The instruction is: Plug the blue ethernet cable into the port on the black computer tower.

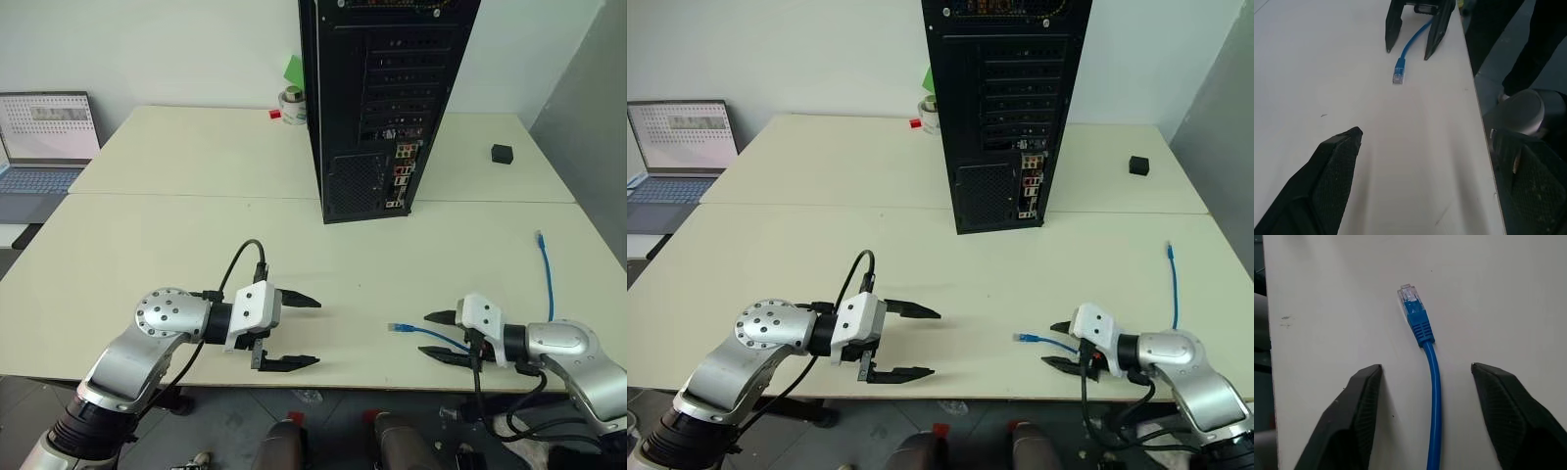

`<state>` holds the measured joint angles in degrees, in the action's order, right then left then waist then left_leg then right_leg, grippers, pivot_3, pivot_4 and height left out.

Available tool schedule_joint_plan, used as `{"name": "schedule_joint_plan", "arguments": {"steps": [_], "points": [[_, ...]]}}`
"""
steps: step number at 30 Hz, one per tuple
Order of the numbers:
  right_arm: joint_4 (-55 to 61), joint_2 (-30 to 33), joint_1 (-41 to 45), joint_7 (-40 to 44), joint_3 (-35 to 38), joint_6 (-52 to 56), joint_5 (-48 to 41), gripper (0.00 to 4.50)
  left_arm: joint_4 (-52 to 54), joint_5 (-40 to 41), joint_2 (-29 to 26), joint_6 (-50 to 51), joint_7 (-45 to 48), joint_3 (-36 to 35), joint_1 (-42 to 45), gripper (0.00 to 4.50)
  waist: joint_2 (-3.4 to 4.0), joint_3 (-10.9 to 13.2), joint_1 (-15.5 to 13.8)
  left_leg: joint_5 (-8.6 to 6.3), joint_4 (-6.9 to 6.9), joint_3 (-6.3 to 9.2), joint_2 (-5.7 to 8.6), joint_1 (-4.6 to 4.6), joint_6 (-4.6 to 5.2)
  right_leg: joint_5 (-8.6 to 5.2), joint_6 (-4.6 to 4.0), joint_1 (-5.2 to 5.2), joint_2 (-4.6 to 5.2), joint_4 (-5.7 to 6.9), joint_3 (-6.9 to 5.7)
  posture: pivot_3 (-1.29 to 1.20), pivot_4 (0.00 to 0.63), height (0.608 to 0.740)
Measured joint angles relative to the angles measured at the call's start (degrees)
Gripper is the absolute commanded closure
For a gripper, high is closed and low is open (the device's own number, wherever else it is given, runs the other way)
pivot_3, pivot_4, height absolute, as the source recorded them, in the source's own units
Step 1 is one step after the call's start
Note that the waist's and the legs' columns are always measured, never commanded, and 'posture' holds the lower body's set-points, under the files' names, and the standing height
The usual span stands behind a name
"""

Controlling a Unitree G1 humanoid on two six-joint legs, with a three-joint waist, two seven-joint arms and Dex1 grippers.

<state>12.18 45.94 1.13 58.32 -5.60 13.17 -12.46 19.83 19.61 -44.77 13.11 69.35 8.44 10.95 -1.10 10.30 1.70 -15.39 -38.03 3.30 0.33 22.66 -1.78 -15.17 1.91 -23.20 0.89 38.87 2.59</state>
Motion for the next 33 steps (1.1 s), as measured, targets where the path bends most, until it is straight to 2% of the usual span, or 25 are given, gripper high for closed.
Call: {"name": "schedule_joint_plan", "arguments": {"steps": [8, 10, 27, 32, 33], "points": [[-1.2, -0.5, 0.9, -0.4, -0.5, -2.7, 2.2, 4.17, -4.1, -3.9, 1.7, -2.4, -2.9, 0.4, 0.7, 0.00, -0.02, 0.0, 0.0, 0.00, -0.01, 0.01, 0.00, -0.05, 0.00, 0.00, 0.00, 0.04, -0.01, 0.02, -0.01, 0.00, 0.150, 0.740], [-1.4, -0.9, 1.7, -0.8, -0.8, -2.3, 2.5, 4.47, -6.1, -6.3, 1.7, -4.0, -3.7, 0.9, 1.8, 0.00, -0.02, 0.0, 0.0, 0.00, -0.01, -0.01, 0.01, -0.05, 0.00, 0.00, 0.00, 0.04, -0.01, 0.03, 0.02, 0.00, 0.150, 0.740], [6.1, -6.3, 15.4, -1.9, -8.0, 10.5, 2.6, 4.47, -13.9, -6.8, 10.1, -0.8, -2.3, 6.1, 13.3, 0.00, -0.02, 0.0, 0.0, 0.00, -0.06, 0.18, 0.05, 0.04, 0.00, 0.00, -0.01, -0.01, -0.01, 0.06, -0.03, 0.00, 0.150, 0.740], [6.3, -7.4, 17.1, -2.0, -9.3, 12.1, 2.3, 4.47, -16.3, -7.0, 11.5, -0.8, -1.1, 7.7, 15.1, 0.00, -0.02, 0.0, 0.1, 0.00, -0.06, 0.36, 0.06, 0.04, 0.00, 0.01, -0.01, -0.02, -0.01, 0.06, -0.04, 0.00, 0.150, 0.740], [6.3, -7.5, 17.4, -2.0, -9.4, 12.2, 2.3, 4.50, -16.3, -7.0, 11.5, -0.8, -0.9, 7.7, 15.3, 0.37, -0.02, 0.0, 0.1, 0.00, -0.06, 0.40, 0.05, 0.04, 0.00, 0.01, -0.01, -0.02, -0.01, 0.06, -0.05, 0.00, 0.150, 0.740]]}}
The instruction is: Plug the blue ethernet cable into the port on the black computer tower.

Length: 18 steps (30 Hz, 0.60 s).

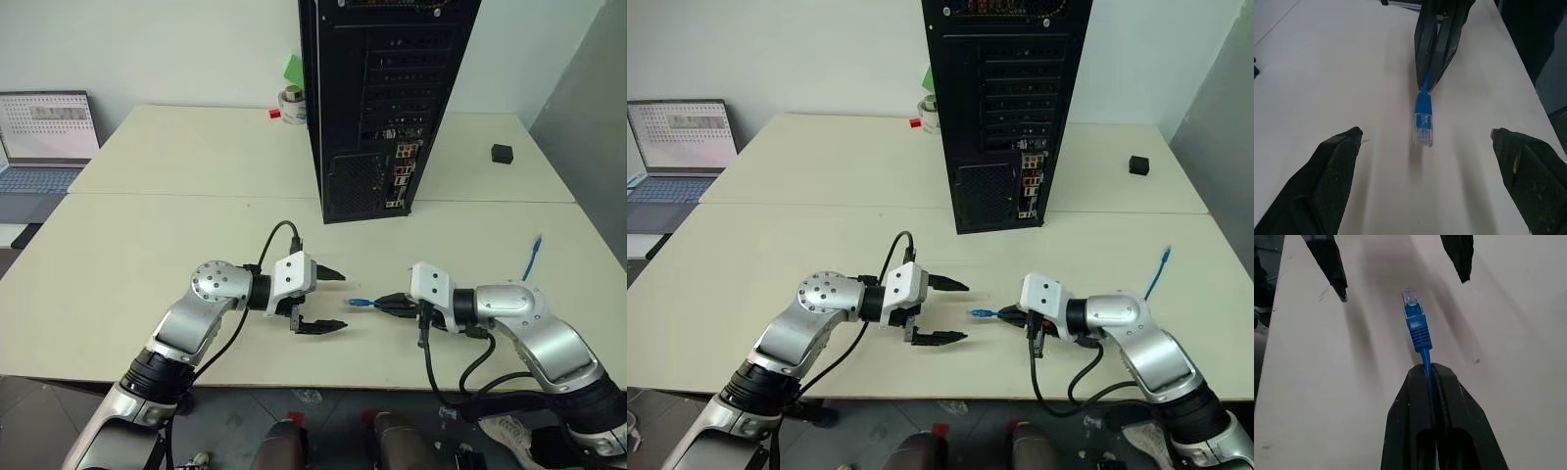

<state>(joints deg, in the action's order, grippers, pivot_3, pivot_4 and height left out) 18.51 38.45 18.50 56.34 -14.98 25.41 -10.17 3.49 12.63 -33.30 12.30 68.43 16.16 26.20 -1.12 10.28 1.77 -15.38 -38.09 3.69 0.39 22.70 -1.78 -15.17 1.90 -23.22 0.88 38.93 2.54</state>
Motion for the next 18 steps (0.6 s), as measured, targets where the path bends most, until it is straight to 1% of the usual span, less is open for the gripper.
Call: {"name": "schedule_joint_plan", "arguments": {"steps": [1, 4, 10, 18], "points": [[0.0, -0.1, 0.2, 0.0, 0.0, 0.1, 0.0, 4.50, -0.1, 0.0, 0.1, 0.0, 0.1, 0.0, 0.2, 0.45, 0.00, 0.0, 0.0, 0.00, 0.00, 0.02, 0.00, 0.00, 0.00, 0.00, 0.00, 0.00, 0.00, 0.00, -0.01, 0.00, 0.150, 0.740], [0.2, -0.3, 0.4, 0.0, -0.3, 0.2, 0.0, 4.50, -0.6, 0.0, 0.8, 0.0, 0.7, 0.0, 0.6, 1.18, 0.00, 0.0, 0.0, 0.00, 0.00, 0.02, 0.01, 0.00, 0.00, 0.00, 0.00, 0.00, 0.00, 0.00, 0.00, 0.00, 0.150, 0.740], [0.3, -0.7, 0.8, 0.0, -0.9, 0.2, 0.0, 4.50, -1.3, -0.1, 1.7, 0.0, 0.8, 0.4, 1.2, 2.39, 0.00, 0.0, 0.0, 0.00, 0.00, 0.04, 0.01, 0.01, 0.00, 0.00, 0.00, 0.00, 0.00, 0.00, -0.01, 0.00, 0.150, 0.740], [0.3, -0.7, 1.0, 0.0, -1.1, 0.2, 0.0, 4.50, -1.8, -1.9, 1.7, -0.6, 0.9, 1.6, 1.5, 3.99, 0.00, 0.0, 0.0, 0.00, 0.00, 0.05, 0.01, 0.01, 0.00, 0.00, 0.00, 0.00, 0.00, 0.00, -0.01, 0.00, 0.150, 0.740]]}}
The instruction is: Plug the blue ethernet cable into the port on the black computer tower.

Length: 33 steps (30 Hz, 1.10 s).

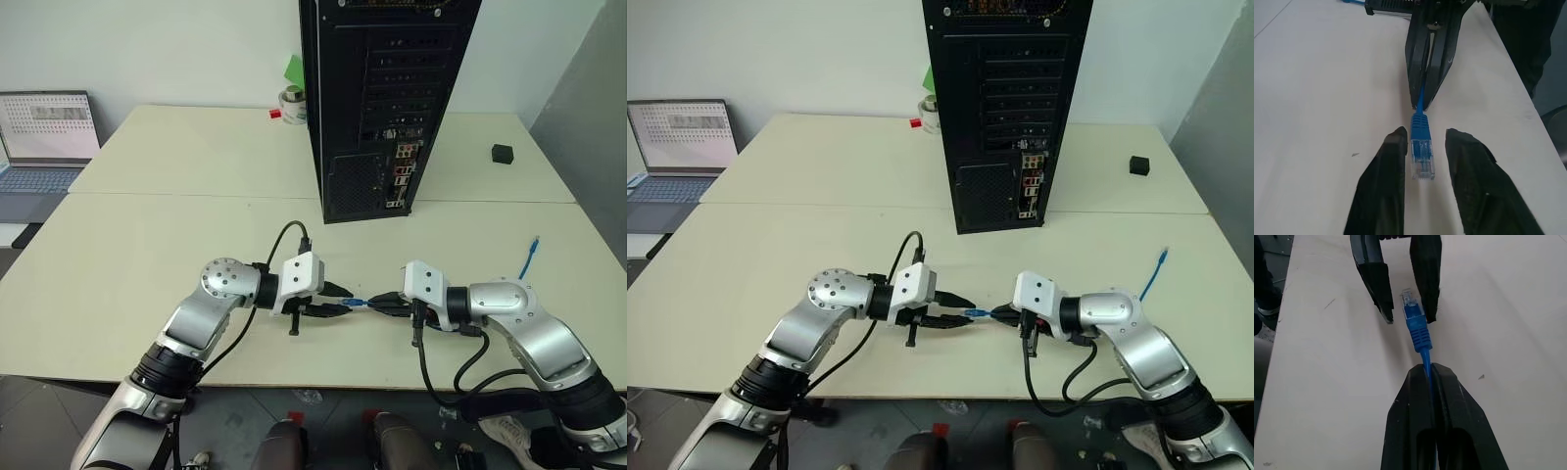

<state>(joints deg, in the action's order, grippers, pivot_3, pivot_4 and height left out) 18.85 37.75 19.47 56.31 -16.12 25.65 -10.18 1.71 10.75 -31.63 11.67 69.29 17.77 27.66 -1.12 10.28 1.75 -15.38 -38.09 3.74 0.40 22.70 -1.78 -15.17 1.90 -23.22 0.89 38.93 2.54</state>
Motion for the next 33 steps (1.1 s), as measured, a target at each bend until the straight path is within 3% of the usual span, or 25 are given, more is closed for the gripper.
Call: {"name": "schedule_joint_plan", "arguments": {"steps": [2, 13, 15, 22, 33], "points": [[0.0, 0.0, 0.0, 0.0, -0.5, 0.0, 0.0, 4.50, -0.1, -0.5, -0.1, -0.3, 0.0, 0.0, 0.0, 4.27, 0.00, 0.0, 0.0, 0.00, 0.00, 0.00, 0.00, 0.00, 0.00, 0.00, 0.00, 0.00, 0.00, 0.00, 0.00, 0.00, 0.150, 0.740], [0.0, 0.0, 0.0, -0.2, -0.5, 0.0, 0.0, 4.50, -0.1, -0.6, -0.1, -0.5, -0.7, 0.0, -0.1, 4.28, 0.00, 0.0, 0.0, 0.00, 0.00, 0.01, 0.00, 0.00, 0.00, 0.00, 0.00, 0.00, 0.00, 0.00, 0.00, 0.00, 0.150, 0.740], [0.0, 0.0, 0.0, -0.3, -0.5, 0.0, 0.1, 4.50, -0.1, -0.4, 0.2, 0.3, -1.2, -0.1, -0.3, 3.58, 0.00, 0.0, 0.0, 0.00, 0.00, 0.02, 0.00, 0.00, 0.00, 0.00, 0.00, 0.00, 0.00, 0.00, -0.01, 0.00, 0.150, 0.740], [0.0, 0.0, 0.5, -0.4, -0.5, 0.0, 0.0, 4.50, -0.3, -0.2, -0.2, 0.7, -1.1, -0.1, -0.6, 2.16, 0.00, 0.0, 0.0, 0.00, 0.00, 0.02, 0.00, 0.00, 0.00, 0.00, 0.00, 0.00, 0.00, 0.00, -0.01, 0.00, 0.150, 0.740], [0.0, 0.0, 0.7, -0.5, -0.5, 0.0, -0.1, 4.50, -2.3, -0.4, -0.5, -2.3, -1.8, -0.2, -1.6, 2.16, 0.00, 0.0, 0.0, 0.00, 0.00, 0.03, 0.00, 0.01, 0.00, 0.00, 0.00, 0.00, 0.01, -0.01, -0.01, 0.00, 0.150, 0.740]]}}
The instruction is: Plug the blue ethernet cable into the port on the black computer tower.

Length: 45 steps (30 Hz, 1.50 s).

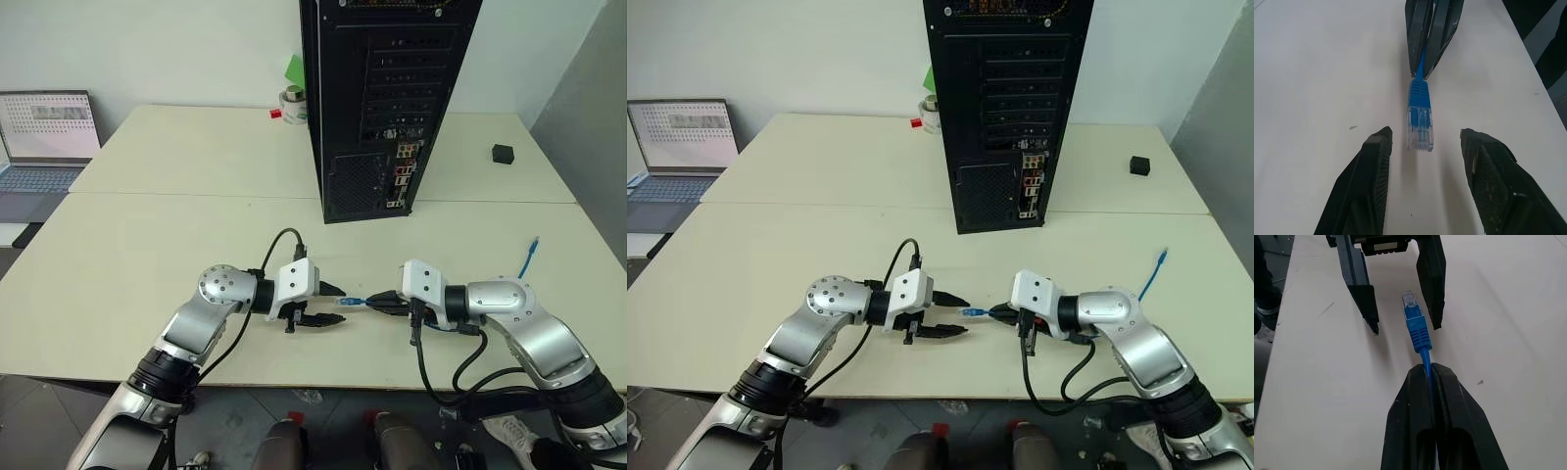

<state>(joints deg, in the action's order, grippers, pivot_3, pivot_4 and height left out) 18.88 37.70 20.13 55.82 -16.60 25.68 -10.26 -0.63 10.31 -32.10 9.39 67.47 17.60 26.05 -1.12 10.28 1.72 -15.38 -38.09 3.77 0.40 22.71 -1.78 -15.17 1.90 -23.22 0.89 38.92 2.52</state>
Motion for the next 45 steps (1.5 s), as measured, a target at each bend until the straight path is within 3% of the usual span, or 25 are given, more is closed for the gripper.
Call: {"name": "schedule_joint_plan", "arguments": {"steps": [3, 6, 14, 21, 27, 31, 35, 41, 45], "points": [[0.1, 0.0, 0.0, 0.0, 0.0, 0.0, 0.0, 4.50, -0.6, 0.1, 0.7, 0.0, -0.6, -0.1, 0.0, 2.16, 0.00, 0.0, 0.0, 0.00, 0.00, 0.01, 0.00, 0.01, 0.00, 0.00, 0.00, 0.00, 0.00, 0.00, -0.01, 0.00, 0.150, 0.740], [0.2, 0.0, 0.0, 0.0, 0.0, 0.1, 0.0, 4.50, -0.8, 0.2, 0.8, 0.0, -0.5, -0.1, 0.1, 2.59, 0.00, 0.0, 0.0, 0.00, 0.00, 0.01, 0.00, 0.00, 0.00, 0.00, 0.00, 0.00, 0.00, 0.00, -0.01, 0.00, 0.150, 0.740], [0.9, 0.0, -0.1, -0.2, 0.0, 0.2, 0.0, 4.50, -0.8, 0.8, 0.8, 0.1, -0.4, -0.1, 0.1, 4.23, 0.00, 0.0, 0.0, 0.00, 0.00, 0.01, 0.00, 0.00, 0.00, 0.00, 0.00, 0.00, 0.00, 0.00, -0.01, 0.00, 0.150, 0.740], [0.9, 0.1, -0.2, -0.4, 0.0, 0.1, 0.1, 4.50, -0.8, 0.8, 0.9, 0.0, -0.4, -0.1, 0.1, 4.23, 0.00, 0.0, 0.0, 0.00, 0.00, 0.01, 0.00, 0.00, 0.00, 0.00, 0.00, 0.00, 0.00, 0.00, -0.01, 0.00, 0.150, 0.740], [1.0, 1.8, -0.5, 1.2, -0.3, -0.2, 0.1, 3.29, -1.2, 0.5, 0.9, -4.4, -0.4, -0.1, 0.0, 4.23, 0.00, 0.0, 0.0, 0.00, 0.00, 0.00, 0.00, 0.00, 0.00, 0.00, 0.00, 0.00, 0.01, 0.00, 0.00, 0.00, 0.150, 0.740], [1.0, 3.7, -0.6, 3.1, 0.1, -0.4, -0.6, 2.24, -2.3, 0.2, 1.3, -12.0, -0.5, -0.5, -0.9, 4.23, 0.00, 0.0, 0.0, 0.00, 0.00, 0.01, 0.00, 0.00, 0.00, 0.00, 0.00, 0.00, 0.02, -0.01, -0.01, 0.00, 0.150, 0.740], [1.3, 6.2, -0.7, 5.3, 5.8, 1.8, -5.9, 1.26, -5.6, -2.7, 1.3, -26.2, -0.7, -0.7, -1.9, 4.23, 0.00, 0.0, -0.1, 0.00, 0.00, 0.00, 0.01, 0.00, 0.00, 0.00, -0.01, 0.01, 0.12, -0.03, -0.01, 0.00, 0.150, 0.740], [4.8, 3.4, -1.1, 2.8, 13.7, 15.1, -19.5, 1.19, -18.8, -12.5, 2.4, -60.6, -9.0, -2.3, 0.4, 4.23, 0.00, 0.0, -0.1, 0.00, 0.00, 0.01, -0.01, 0.01, 0.00, 0.01, -0.02, 0.01, 0.25, -0.04, -0.02, 0.00, 0.150, 0.740], [5.9, -0.8, -1.1, -1.9, 14.8, 21.3, -24.9, 1.19, -25.8, -20.8, 2.9, -74.1, -18.1, -5.7, 3.9, 4.23, 0.00, 0.0, -0.1, 0.00, 0.01, 0.00, 0.04, 0.02, 0.01, 0.01, -0.01, 0.01, 0.18, -0.03, -0.03, 0.00, 0.150, 0.740]]}}
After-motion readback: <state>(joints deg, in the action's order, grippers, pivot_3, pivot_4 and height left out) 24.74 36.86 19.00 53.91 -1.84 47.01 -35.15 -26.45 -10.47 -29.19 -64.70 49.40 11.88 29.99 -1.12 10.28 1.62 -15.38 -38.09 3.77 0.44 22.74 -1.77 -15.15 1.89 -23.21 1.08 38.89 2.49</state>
